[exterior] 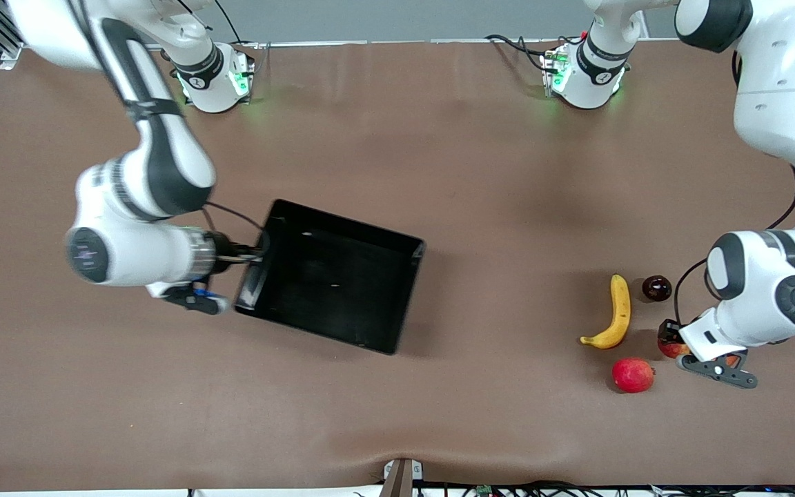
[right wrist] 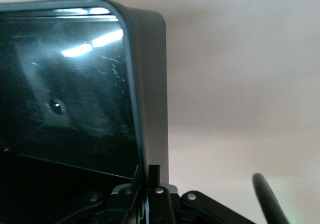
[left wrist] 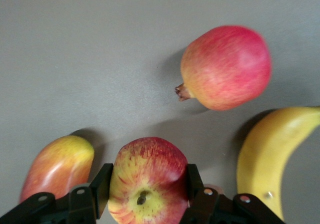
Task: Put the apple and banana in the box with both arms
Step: 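Grasp the apple with the left gripper while the right gripper drags the box, then lift the apple with the left gripper while the right gripper releases the box, then carry the apple over the box with the left gripper while the right gripper retracts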
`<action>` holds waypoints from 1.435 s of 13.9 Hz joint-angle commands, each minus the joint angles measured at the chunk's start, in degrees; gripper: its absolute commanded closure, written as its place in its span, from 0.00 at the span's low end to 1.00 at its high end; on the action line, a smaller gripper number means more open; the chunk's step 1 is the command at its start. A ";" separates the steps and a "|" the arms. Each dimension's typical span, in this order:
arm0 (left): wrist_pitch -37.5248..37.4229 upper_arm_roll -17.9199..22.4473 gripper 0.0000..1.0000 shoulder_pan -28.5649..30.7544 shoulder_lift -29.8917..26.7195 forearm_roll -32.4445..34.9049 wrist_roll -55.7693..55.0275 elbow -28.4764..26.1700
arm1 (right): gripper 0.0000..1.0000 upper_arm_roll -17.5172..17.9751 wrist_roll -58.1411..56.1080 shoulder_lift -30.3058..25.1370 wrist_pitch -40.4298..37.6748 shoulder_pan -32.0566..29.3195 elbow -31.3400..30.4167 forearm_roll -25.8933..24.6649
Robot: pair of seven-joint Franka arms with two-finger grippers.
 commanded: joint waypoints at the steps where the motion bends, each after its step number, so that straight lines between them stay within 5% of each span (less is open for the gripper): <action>1: -5.67 -1.45 1.00 -0.62 -6.41 0.12 -0.52 -1.27 | 1.00 -0.69 1.16 4.19 5.36 5.23 1.14 4.10; 5: -12.61 -5.67 1.00 -0.62 -10.81 0.21 -7.45 -1.53 | 1.00 -0.69 1.16 9.47 15.64 11.91 1.32 7.36; 6: -14.63 -6.72 1.00 -0.62 -11.52 0.21 -9.38 -1.54 | 0.72 -0.77 1.16 10.18 16.62 12.54 1.41 7.28; 7: -15.95 -8.04 1.00 -0.62 -12.22 0.21 -11.49 -1.62 | 0.01 -0.77 1.51 10.36 16.72 12.55 1.58 7.45; 10: -16.85 -12.17 1.00 -0.62 -13.45 0.29 -18.17 -3.55 | 0.00 -1.38 2.75 9.22 15.58 11.41 3.33 6.67; 13: -16.85 -16.56 1.00 -1.23 -13.28 0.64 -25.81 -4.08 | 0.00 -2.79 2.66 7.29 4.02 6.41 9.64 5.62; 17: -15.88 -17.11 1.00 -9.12 -12.40 1.08 -35.66 -4.08 | 0.00 -3.93 2.22 6.94 -14.45 -3.87 20.55 4.55; 20: -13.78 -17.11 1.00 -14.05 -11.17 1.26 -41.82 -4.17 | 0.00 -3.68 2.31 3.87 -20.80 -12.39 23.20 1.93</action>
